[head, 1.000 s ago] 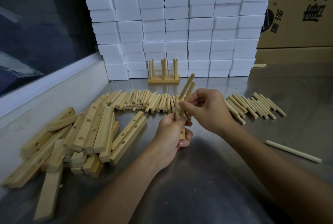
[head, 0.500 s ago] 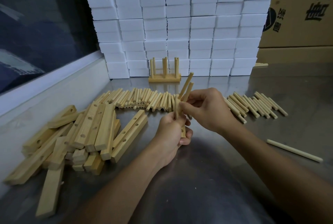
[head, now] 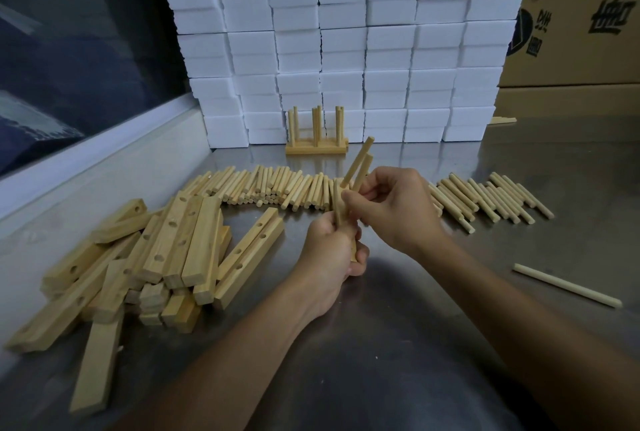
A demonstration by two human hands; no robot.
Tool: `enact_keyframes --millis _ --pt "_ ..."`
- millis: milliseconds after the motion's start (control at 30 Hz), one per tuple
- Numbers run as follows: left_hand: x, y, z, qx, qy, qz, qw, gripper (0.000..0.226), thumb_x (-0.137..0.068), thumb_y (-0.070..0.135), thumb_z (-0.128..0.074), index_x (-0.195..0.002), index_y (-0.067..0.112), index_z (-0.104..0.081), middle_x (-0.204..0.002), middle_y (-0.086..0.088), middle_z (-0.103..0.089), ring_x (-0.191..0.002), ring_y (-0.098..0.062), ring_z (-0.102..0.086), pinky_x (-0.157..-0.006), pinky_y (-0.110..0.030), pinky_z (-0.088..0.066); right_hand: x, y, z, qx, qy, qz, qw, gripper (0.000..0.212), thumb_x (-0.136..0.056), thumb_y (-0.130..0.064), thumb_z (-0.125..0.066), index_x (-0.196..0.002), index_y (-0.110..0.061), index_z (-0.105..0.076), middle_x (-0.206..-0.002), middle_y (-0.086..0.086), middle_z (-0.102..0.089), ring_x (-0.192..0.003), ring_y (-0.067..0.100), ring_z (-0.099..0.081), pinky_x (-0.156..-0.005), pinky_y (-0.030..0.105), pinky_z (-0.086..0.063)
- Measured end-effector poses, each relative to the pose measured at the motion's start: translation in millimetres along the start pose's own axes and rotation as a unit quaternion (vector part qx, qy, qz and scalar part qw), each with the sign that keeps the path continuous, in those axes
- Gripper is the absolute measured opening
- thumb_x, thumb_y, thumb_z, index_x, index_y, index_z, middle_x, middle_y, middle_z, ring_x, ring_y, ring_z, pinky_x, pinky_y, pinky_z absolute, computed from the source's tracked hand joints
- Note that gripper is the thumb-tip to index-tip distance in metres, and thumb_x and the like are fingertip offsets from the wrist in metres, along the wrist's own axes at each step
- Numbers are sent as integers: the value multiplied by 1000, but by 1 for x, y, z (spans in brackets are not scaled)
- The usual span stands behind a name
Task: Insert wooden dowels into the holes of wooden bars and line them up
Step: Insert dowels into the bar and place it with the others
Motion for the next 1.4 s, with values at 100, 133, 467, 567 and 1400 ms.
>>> enact_keyframes --millis 100,133,467,567,1400 --pt "1 0 0 -10 3 -2 1000 17 -104 8 -42 -89 5 -52 -75 -6 -43 -43 -10 -39 -34 -19 -23 1 1 0 -4 -3 -5 1000 19 -84 -19 -76 -76 -5 -67 -66 3 -70 -60 15 -68 -63 40 -59" --pt "1 1 0 -14 3 -4 1000 18 -104 8 -42 -89 5 -52 -76 -6 -43 -43 -10 -39 -34 -19 -23 1 1 0 -8 -4 -6 1000 18 -85 -18 -76 -76 -5 -67 -66 2 -70 -60 14 -68 -63 40 -60" --pt "2 2 0 30 -3 15 999 17 -103 10 -46 -90 6 -56 -81 -7 -49 -44 -11 -45 -33 -18 -25 -9 -4 1 8 -52 -22 998 16 -81 -23 -80 -76 -13 -69 -71 1 -71 -66 15 -69 -70 43 -60" --pt "2 2 0 56 -5 25 998 17 -103 10 -47 -89 6 -57 -79 -7 -50 -44 -12 -45 -33 -18 -26 -9 -4 -1 27 -69 -20 997 19 -83 -33 -79 -79 -16 -71 -73 -1 -73 -68 12 -70 -73 41 -60" --pt "3 3 19 220 65 100 968 27 -108 25 -30 -106 5 -49 -75 -9 -51 -46 -16 -46 -34 -20 -31 0 46 -7 338 -29 -63 939 29 -86 -53 -67 -93 -26 -76 -88 -5 -71 -81 14 -63 -70 33 -55"
Point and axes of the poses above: each hand's wrist, its own x-axis away from the middle knuckle, its own z-axis out of the back of the hand, y = z × x, the point moved 9 cm from there along -x, towards the middle knuckle
